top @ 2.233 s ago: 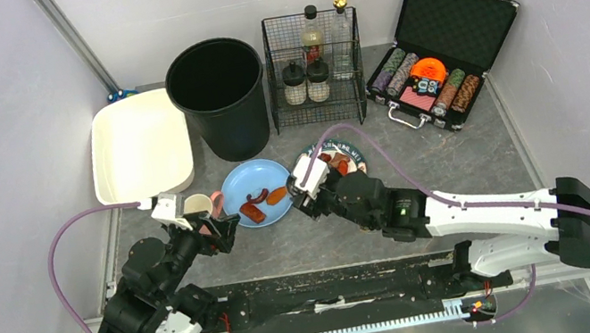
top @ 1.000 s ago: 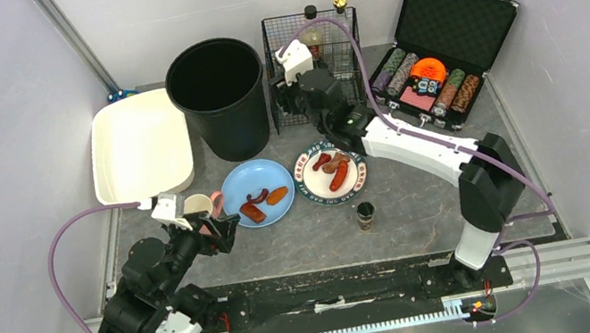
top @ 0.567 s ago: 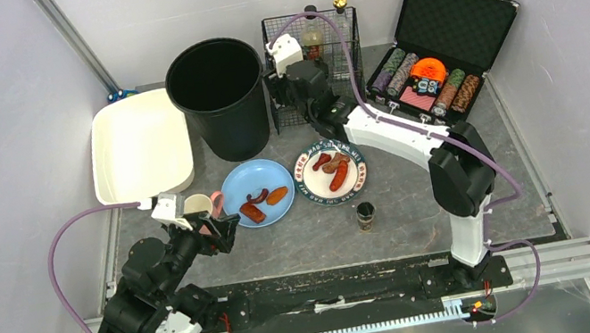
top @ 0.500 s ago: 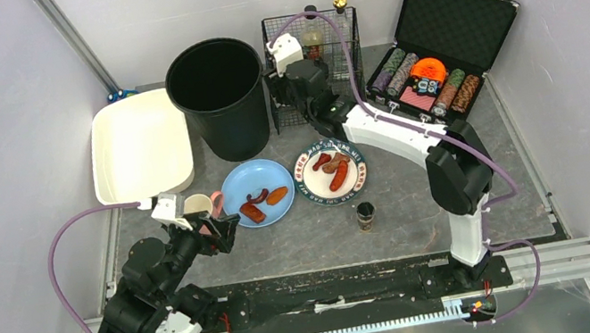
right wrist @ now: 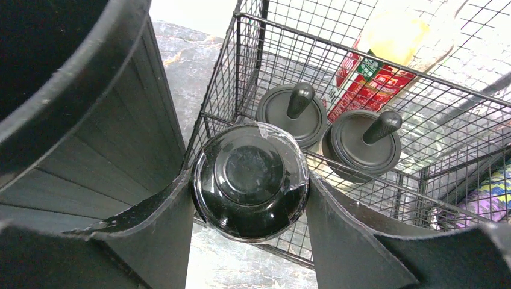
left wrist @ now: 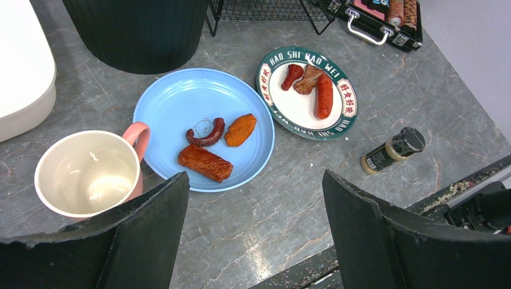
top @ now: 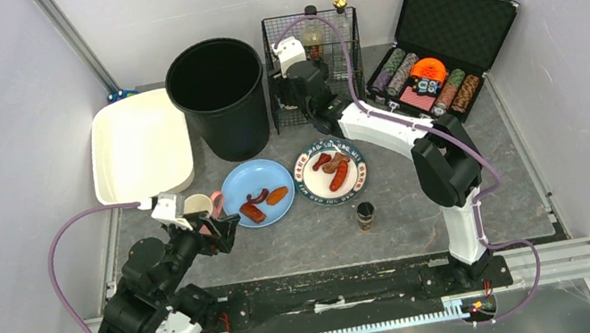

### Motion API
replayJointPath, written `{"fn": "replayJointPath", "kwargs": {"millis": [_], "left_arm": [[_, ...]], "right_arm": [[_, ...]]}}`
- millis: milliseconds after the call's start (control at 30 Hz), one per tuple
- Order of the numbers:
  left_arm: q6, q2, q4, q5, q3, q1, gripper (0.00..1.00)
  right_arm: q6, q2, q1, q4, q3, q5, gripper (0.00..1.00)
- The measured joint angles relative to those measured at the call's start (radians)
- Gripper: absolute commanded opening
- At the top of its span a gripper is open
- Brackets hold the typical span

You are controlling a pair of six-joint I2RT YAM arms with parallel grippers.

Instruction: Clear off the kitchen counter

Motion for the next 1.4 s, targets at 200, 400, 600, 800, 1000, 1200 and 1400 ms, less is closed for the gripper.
{"fn": "replayJointPath", "kwargs": {"millis": [200,400,600,800,1000,1200,1400], "left_arm": [[0.0,0.0,0.0,0.0,0.0,0.0,0.87],[0.0,0.0,0.0,0.0,0.0,0.0,0.87],[0.0,0.001,0.0,0.0,0.0,0.0,0.87],[0.0,0.003,0.0,-0.001,0.0,0.0,0.87],[0.0,0.008,0.0,-0.001,0.0,0.0,0.87],[0.0,0.008,0.0,-0.001,0.0,0.0,0.87],[0.0,0.008,0.0,-0.001,0.0,0.0,0.87]], "right_arm": [[0.016,0.025,-0.015,0.001,0.0,0.0,0.0],[0.039,0.053,-0.021,0.002,0.0,-0.006,0.0],[0.068,0.068,-0.027,0.016,-0.014,-0.011,0.0],[0.098,0.08,-0.033,0.054,-0.041,-0.014,0.03],[0.114,0.099,-0.036,0.069,-0.049,-0.018,0.09],[0.119,0.124,-0.039,0.087,-0.049,-0.021,0.41],[0.121,0.126,-0.039,0.092,-0.049,-0.026,0.71]]}}
